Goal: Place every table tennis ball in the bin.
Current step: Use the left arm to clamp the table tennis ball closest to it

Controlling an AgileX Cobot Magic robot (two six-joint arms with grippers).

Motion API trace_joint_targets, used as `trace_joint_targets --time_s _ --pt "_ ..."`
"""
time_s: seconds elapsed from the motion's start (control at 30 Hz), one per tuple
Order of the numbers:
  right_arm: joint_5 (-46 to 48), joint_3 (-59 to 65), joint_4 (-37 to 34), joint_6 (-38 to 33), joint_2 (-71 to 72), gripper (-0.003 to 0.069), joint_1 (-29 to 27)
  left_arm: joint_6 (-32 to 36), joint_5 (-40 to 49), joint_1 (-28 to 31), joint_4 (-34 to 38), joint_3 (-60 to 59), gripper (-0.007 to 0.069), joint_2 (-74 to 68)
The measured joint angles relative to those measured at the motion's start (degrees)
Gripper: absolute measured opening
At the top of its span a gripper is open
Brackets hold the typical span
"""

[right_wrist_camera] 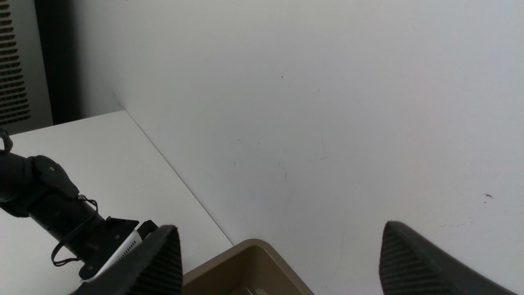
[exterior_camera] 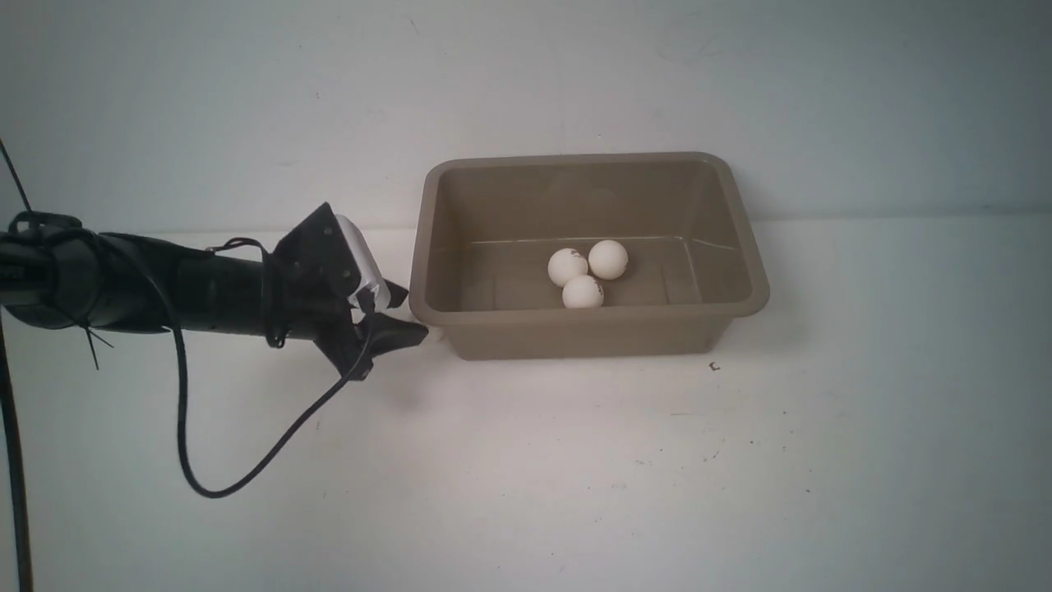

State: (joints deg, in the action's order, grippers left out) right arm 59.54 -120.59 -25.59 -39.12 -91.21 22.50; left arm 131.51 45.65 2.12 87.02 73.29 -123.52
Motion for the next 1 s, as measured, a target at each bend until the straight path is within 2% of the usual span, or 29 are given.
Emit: trace_joint_targets --time_s 0.17,0.4,0.77,1.0 --pt "0.00 0.00 0.00 -0.16 0.00 0.0589 0.00 0.98 -0.79 0.00 5.67 0.07 0.0394 -0.06" --pt "-0.30 0.00 0.00 -0.36 0.00 0.0589 0.00 -3.44 -7.49 -1.45 4.63 0.07 0.0394 -0.06" --pt "-0.69 0.00 0.00 -0.40 0.00 0.0589 0.00 -6.53 -5.21 -3.41 2.09 0.07 0.0394 -0.06" --pt "-0.69 0.00 0.00 -0.76 0.00 0.0589 0.00 -5.49 -7.16 -3.41 2.21 0.07 0.0394 -0.14"
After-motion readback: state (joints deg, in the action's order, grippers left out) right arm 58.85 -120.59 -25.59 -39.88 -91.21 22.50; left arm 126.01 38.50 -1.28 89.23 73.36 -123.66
